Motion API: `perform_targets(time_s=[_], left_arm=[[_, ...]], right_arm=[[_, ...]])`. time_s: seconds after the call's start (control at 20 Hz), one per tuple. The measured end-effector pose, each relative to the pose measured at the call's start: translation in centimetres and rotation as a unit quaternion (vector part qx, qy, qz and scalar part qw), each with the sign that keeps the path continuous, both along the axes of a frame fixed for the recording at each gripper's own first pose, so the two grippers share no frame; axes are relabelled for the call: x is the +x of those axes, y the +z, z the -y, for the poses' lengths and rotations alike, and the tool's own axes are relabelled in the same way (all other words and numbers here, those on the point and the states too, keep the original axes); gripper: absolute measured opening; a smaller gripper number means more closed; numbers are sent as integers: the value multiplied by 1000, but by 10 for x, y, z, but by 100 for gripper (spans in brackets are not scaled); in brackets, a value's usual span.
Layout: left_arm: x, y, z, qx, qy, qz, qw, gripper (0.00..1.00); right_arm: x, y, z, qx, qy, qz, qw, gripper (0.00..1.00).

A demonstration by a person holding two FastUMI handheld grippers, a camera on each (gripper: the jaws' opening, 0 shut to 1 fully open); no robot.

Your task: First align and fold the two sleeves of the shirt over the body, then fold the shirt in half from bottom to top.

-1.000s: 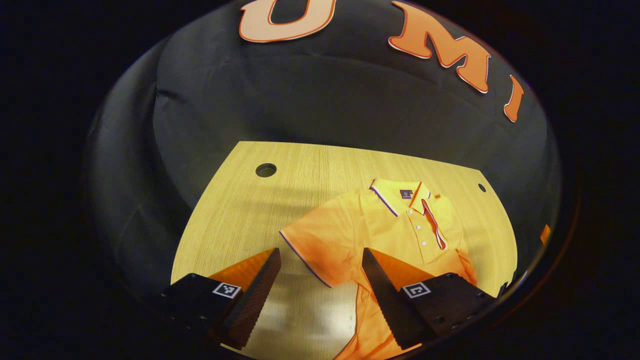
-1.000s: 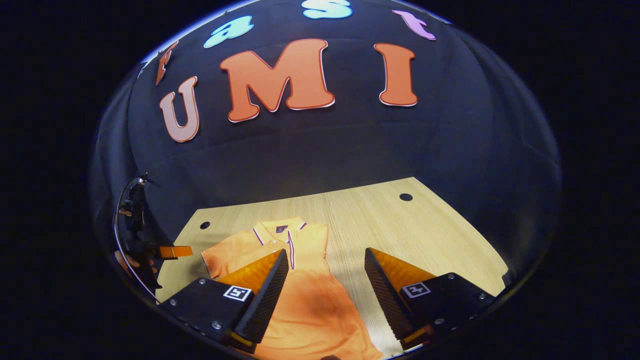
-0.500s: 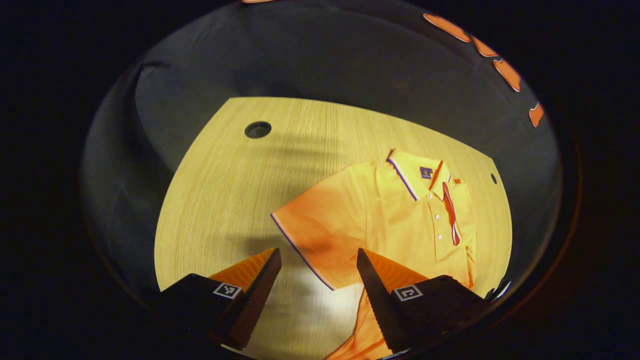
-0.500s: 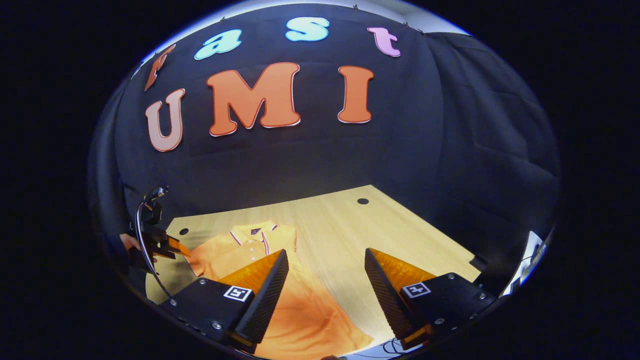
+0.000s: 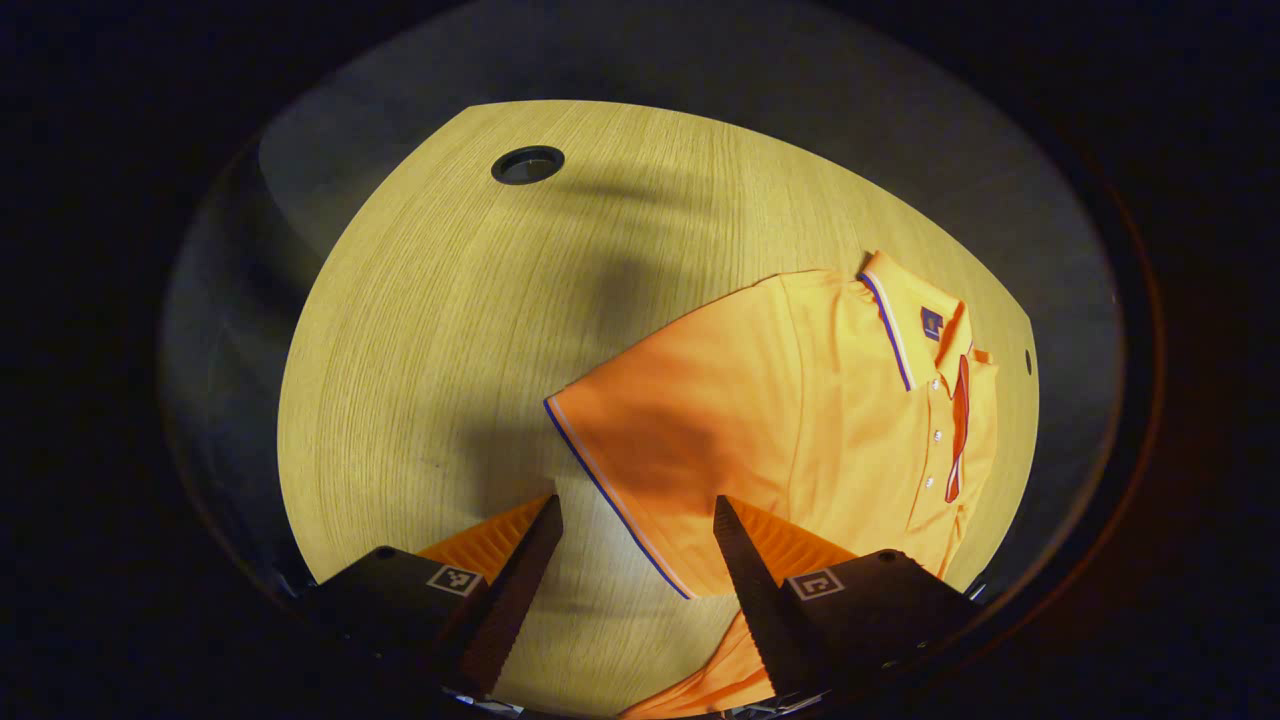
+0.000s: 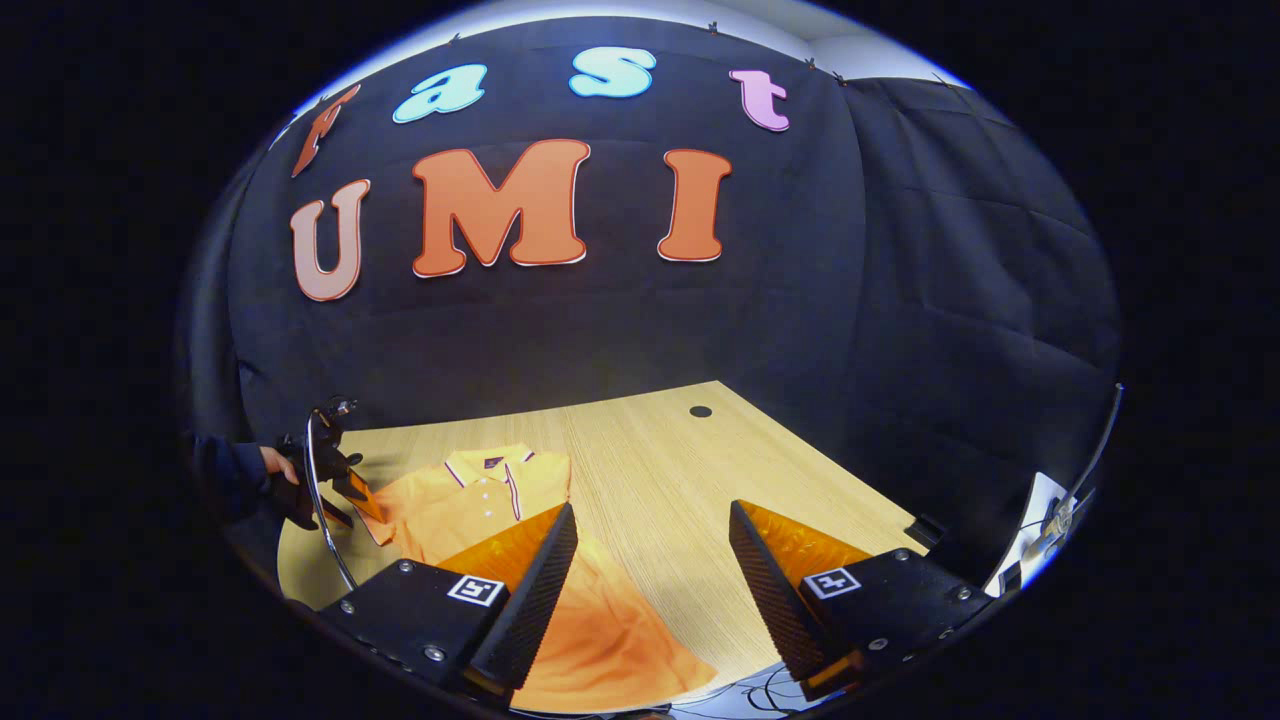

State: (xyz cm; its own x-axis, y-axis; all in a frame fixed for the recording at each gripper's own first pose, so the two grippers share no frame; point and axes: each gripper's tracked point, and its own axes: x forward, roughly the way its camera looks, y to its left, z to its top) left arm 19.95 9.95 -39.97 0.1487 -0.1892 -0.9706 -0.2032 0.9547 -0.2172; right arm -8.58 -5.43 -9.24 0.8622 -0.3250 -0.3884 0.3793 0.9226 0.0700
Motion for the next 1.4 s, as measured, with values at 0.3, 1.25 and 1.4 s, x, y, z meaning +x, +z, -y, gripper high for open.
perform_targets(time_s=[0.3, 1.25, 1.4], left_arm=[[11, -7, -4, 55, 1, -15, 998, 51], [53, 108, 101, -94, -99, 189, 973, 8], [57, 119, 131, -112, -122, 201, 966, 12]], right_arm=[[-8, -13, -3, -3, 9, -24, 1000, 93], [3, -26, 0, -39, 59, -58, 996, 93], [2, -22, -2, -49, 70, -56, 995, 94]])
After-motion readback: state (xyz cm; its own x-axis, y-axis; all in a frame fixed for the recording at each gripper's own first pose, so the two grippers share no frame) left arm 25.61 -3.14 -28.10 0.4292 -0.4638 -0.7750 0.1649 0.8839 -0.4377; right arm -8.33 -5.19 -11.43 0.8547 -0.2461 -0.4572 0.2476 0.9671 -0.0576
